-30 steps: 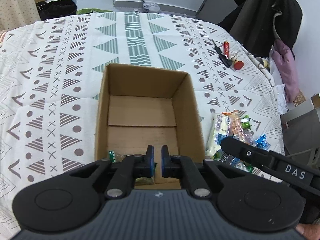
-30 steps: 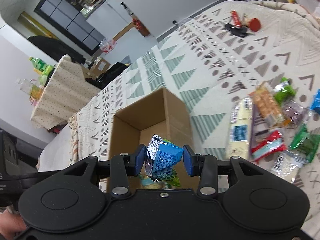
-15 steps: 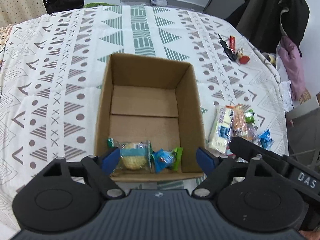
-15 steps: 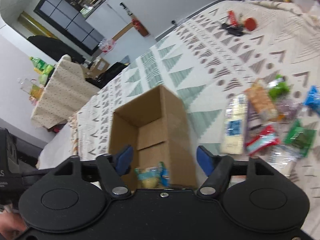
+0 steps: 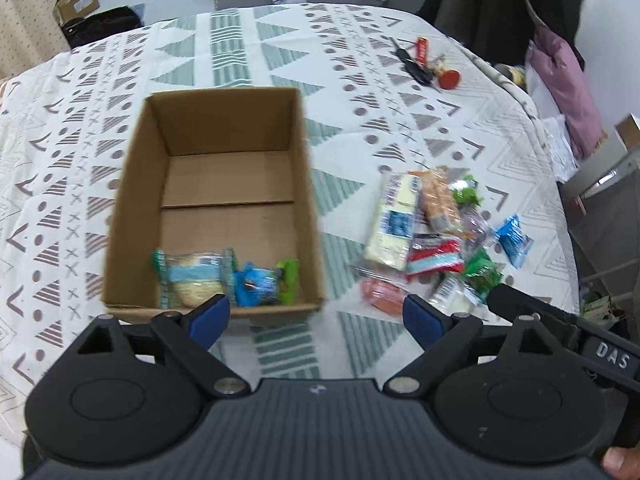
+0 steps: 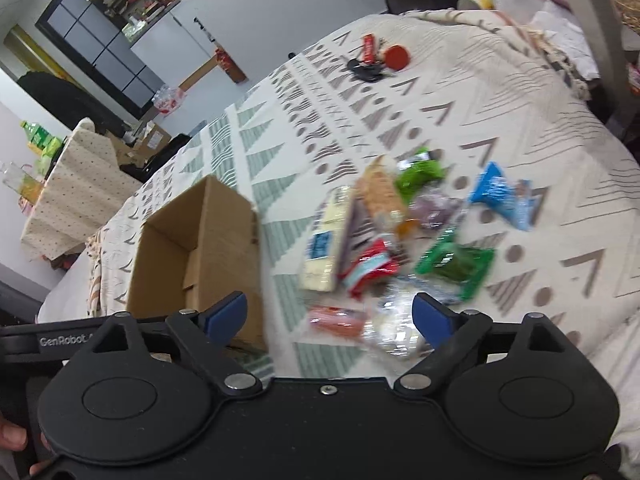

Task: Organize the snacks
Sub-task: 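Move both tools back over the snack pile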

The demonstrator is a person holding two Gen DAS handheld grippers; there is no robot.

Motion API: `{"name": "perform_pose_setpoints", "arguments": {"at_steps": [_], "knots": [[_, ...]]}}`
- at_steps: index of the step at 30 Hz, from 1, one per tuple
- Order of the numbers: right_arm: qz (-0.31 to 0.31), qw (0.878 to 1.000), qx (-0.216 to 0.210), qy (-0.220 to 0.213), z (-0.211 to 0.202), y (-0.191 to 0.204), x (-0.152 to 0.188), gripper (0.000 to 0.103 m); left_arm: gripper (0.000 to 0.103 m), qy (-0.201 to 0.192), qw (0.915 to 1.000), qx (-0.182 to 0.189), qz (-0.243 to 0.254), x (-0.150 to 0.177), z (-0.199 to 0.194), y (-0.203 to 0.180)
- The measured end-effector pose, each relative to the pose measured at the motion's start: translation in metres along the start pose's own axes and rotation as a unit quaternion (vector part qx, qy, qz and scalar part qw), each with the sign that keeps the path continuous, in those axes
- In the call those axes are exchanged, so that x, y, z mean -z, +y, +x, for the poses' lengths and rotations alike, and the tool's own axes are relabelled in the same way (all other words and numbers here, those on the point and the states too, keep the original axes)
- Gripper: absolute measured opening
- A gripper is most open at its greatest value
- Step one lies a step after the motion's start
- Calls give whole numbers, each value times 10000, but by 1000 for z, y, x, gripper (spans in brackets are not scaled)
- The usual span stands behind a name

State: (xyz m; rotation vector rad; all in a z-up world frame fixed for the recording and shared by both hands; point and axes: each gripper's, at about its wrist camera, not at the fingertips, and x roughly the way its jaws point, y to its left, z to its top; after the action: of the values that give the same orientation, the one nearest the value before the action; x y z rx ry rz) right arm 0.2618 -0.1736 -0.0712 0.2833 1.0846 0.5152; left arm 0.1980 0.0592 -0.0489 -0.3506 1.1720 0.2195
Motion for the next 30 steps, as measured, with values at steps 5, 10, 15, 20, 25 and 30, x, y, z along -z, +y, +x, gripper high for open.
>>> {"name": "perform_pose_setpoints", "arguments": {"at_steps": [5, 10, 15, 20, 25, 30], "knots": [[12, 9999, -3, -128, -1, -34, 5, 89, 93, -127, 9999, 93, 31, 11, 9, -29], [-132, 9995, 51, -274, -4, -55, 4, 89, 93, -91, 9999, 120, -1, 14, 23, -50], [34, 9996, -29, -269, -6, -78, 8, 89, 93, -138, 9999, -48, -5, 16, 35, -61], [274, 9989, -186, -332, -16, -101, 3, 89, 93, -154, 9998, -69, 45, 18, 46, -73], [779, 9961, -330, -253, -15, -129, 8, 89, 93, -265, 9996, -47, 56, 20, 53, -84], [1107, 9924, -444, -300, -11, -142, 9, 88, 90, -229, 9997, 22, 120, 22, 64, -95]]}}
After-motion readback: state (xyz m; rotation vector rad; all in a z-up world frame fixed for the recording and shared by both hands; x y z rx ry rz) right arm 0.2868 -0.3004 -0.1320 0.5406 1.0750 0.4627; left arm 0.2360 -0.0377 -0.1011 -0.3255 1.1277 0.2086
